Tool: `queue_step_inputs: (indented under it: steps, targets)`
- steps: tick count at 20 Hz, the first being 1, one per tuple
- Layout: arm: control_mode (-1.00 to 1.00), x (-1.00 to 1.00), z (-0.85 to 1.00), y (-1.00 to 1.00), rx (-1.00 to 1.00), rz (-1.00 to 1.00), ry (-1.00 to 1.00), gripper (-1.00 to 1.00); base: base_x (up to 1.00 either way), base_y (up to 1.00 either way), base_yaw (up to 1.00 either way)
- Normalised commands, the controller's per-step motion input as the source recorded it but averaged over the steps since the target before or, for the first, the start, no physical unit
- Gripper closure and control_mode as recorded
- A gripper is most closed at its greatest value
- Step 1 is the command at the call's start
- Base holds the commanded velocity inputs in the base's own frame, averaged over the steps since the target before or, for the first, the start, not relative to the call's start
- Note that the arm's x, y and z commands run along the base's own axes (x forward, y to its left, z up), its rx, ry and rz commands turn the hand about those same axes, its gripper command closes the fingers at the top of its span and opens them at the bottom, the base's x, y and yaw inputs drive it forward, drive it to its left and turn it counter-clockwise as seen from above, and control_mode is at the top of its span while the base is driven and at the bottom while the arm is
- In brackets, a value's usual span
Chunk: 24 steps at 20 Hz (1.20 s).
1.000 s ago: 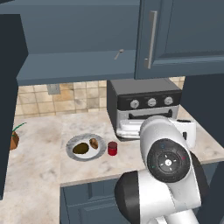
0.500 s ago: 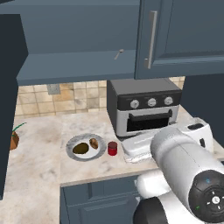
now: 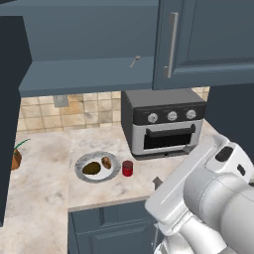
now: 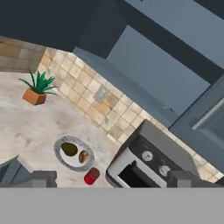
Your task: Pick the avocado and bread from the counter and place them on the plate. Then pick the jam from the cabinet and place it next to the plate. Lastly close the cabinet door.
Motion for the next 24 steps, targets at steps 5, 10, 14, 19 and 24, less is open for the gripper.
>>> queue_step_inputs:
  steps: [5,10,14,19,24]
  targets:
    - [-1.00,-0.40,-0.01,0.33,-0.22,0.24,0.00,-1.00,0.00,0.00,0.00]
    - [-1.00,-0.45,0.00,0.35,-0.29,0.21,-0.02,-1.00,0.00,0.00,0.00]
    - [-1.00,-0.46,0.03,0.36,-0.30,0.14,0.00,-1.00,0.00,0.00,0.00]
    - [-1.00,-0.30,0.10,0.39,-0.34,0.13,0.06,-1.00,0.00,0.00,0.00]
    - [-1.00,-0.38,0.09,0.45,-0.33,0.19,0.01,-1.00,0.00,0.00,0.00]
